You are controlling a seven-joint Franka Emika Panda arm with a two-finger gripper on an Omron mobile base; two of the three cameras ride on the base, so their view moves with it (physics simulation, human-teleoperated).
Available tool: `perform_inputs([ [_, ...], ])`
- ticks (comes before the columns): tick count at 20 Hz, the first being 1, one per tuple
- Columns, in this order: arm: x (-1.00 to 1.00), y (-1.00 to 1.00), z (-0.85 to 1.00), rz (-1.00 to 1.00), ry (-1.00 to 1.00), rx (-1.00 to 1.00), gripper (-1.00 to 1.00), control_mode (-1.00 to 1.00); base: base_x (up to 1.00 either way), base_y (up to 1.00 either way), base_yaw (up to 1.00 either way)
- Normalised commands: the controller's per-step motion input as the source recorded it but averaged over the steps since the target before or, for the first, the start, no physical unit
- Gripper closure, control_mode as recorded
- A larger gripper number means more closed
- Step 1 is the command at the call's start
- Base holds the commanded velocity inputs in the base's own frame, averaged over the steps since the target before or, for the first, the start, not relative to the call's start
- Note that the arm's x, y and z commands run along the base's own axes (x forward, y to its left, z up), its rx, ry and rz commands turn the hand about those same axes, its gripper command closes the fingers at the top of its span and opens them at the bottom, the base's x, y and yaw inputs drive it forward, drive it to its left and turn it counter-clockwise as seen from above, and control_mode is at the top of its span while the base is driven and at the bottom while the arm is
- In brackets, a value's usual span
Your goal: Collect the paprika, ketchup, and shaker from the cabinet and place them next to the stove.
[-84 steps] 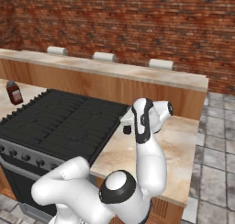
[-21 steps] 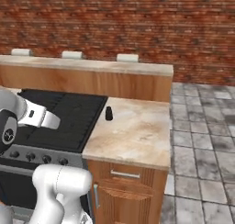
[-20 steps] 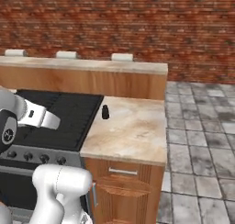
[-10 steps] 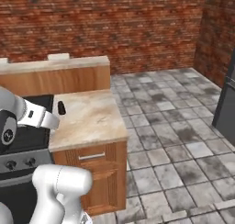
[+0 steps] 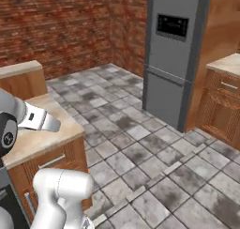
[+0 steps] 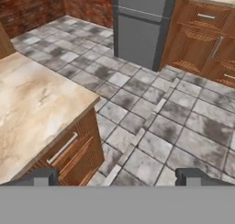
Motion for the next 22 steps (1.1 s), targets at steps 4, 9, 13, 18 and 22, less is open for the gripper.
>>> perform_inputs([
  [4,0.0,0.0,0.0,0.0,0.0,0.0,-1.0,1.0,0.01,0.0,-0.73],
  [9,0.0,0.0,0.0,0.0,0.0,0.0,-1.0,1.0,0.17,0.0,-0.7],
  [13,0.0,0.0,0.0,0.0,0.0,0.0,-1.0,1.0,0.27,0.0,-0.67],
  [18,0.0,0.0,0.0,0.0,0.0,0.0,-1.0,1.0,0.39,0.0,-0.64],
  [22,0.0,0.0,0.0,0.0,0.0,0.0,-1.0,1.0,0.62,0.0,-0.55],
])
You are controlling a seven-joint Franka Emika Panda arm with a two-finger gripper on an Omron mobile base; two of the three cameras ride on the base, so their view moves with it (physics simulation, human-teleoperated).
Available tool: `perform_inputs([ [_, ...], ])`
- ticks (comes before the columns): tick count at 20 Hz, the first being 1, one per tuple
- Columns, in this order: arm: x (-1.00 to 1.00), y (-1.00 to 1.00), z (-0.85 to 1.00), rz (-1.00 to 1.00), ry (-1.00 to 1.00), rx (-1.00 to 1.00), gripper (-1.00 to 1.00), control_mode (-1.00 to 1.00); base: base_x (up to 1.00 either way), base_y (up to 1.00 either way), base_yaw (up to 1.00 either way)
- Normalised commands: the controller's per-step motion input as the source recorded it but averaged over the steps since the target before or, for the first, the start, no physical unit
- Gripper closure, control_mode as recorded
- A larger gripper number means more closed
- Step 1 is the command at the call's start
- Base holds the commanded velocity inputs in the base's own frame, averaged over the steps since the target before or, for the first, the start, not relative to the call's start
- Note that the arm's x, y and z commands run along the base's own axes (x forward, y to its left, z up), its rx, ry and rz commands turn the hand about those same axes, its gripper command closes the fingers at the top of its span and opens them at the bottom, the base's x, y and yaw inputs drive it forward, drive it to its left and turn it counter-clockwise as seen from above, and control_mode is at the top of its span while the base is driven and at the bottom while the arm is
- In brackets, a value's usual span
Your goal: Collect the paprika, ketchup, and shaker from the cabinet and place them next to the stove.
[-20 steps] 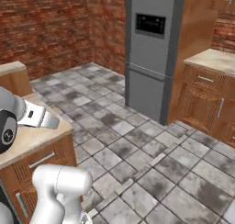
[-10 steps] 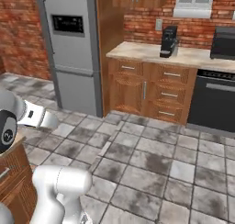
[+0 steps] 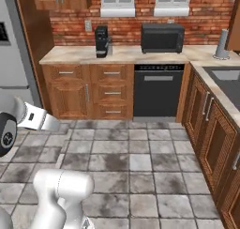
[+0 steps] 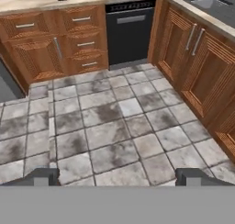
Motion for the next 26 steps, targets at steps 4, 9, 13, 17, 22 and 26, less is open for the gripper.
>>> perform_inputs([
  [4,0.0,0.0,0.0,0.0,0.0,0.0,-1.0,1.0,0.77,0.0,-0.5],
  [9,0.0,0.0,0.0,0.0,0.0,0.0,-1.0,1.0,0.82,0.0,-0.49],
  [13,0.0,0.0,0.0,0.0,0.0,0.0,-1.0,1.0,0.8,0.0,-0.49],
  [17,0.0,0.0,0.0,0.0,0.0,0.0,-1.0,1.0,0.55,-0.47,-0.45],
  [22,0.0,0.0,0.0,0.0,0.0,0.0,-1.0,1.0,0.29,-0.44,-0.49],
  [26,0.0,0.0,0.0,0.0,0.0,0.0,-1.0,1.0,0.34,-0.25,-0.53],
])
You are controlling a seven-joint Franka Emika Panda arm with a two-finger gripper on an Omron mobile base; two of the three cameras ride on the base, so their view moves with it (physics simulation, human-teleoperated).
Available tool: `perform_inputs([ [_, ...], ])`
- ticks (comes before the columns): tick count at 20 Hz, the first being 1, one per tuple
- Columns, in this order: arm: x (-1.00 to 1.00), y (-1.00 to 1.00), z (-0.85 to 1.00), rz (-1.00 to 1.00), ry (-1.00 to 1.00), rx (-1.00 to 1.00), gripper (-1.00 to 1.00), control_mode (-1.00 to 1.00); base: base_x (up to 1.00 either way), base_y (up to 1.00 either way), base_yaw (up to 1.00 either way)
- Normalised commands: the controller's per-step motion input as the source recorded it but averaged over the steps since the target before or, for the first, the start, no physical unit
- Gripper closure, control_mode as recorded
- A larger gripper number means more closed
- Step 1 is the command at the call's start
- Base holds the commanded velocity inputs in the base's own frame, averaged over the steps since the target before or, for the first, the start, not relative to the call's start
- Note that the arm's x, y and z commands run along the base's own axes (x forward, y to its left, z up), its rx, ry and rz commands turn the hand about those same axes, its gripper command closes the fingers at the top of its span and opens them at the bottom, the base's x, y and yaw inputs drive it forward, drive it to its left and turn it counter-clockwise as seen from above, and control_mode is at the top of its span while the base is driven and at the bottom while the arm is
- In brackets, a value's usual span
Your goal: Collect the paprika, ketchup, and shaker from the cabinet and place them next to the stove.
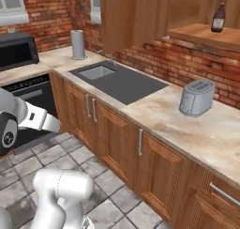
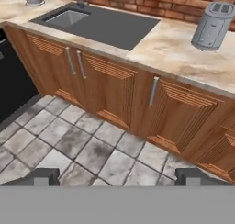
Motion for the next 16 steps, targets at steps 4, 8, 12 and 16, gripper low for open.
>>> perform_inputs([
  [4,0.0,0.0,0.0,0.0,0.0,0.0,-1.0,1.0,0.44,-0.13,-0.52],
  [8,0.0,0.0,0.0,0.0,0.0,0.0,-1.0,1.0,0.53,0.0,-0.48],
  [12,0.0,0.0,0.0,0.0,0.0,0.0,-1.0,1.0,0.64,0.0,-0.42],
  [16,0.0,0.0,0.0,0.0,0.0,0.0,-1.0,1.0,0.71,0.0,-0.35],
])
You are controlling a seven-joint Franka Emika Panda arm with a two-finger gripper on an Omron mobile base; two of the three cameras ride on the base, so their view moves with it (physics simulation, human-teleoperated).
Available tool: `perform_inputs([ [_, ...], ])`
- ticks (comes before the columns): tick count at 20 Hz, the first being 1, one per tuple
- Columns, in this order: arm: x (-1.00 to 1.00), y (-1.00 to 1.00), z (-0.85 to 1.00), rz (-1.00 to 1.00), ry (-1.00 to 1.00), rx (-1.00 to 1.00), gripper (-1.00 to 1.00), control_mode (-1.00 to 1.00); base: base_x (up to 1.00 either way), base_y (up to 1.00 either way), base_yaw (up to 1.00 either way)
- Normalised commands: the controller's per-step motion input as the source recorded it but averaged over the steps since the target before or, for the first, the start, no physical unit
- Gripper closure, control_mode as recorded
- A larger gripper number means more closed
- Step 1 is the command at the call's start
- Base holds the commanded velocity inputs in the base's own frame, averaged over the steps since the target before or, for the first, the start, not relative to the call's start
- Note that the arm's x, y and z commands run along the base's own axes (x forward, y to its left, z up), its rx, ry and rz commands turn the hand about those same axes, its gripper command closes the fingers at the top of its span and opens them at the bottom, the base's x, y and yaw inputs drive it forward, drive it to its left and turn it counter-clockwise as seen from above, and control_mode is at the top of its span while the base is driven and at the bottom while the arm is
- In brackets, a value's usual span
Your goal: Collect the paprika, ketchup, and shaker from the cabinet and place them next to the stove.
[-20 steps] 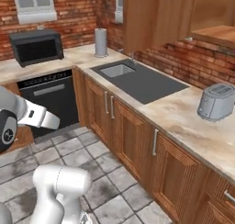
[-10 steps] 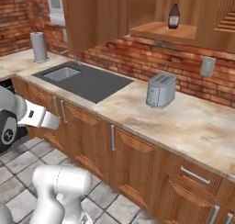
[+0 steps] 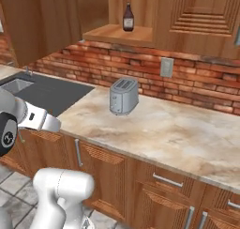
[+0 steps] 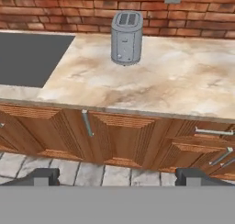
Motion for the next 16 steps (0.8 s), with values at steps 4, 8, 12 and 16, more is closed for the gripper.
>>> perform_inputs([
  [4,0.0,0.0,0.0,0.0,0.0,0.0,-1.0,1.0,0.67,0.0,-0.31],
  [8,0.0,0.0,0.0,0.0,0.0,0.0,-1.0,1.0,0.62,0.0,-0.28],
  [12,0.0,0.0,0.0,0.0,0.0,0.0,-1.0,1.0,0.55,0.23,-0.2],
  [16,0.0,0.0,0.0,0.0,0.0,0.0,-1.0,1.0,0.58,0.19,-0.11],
])
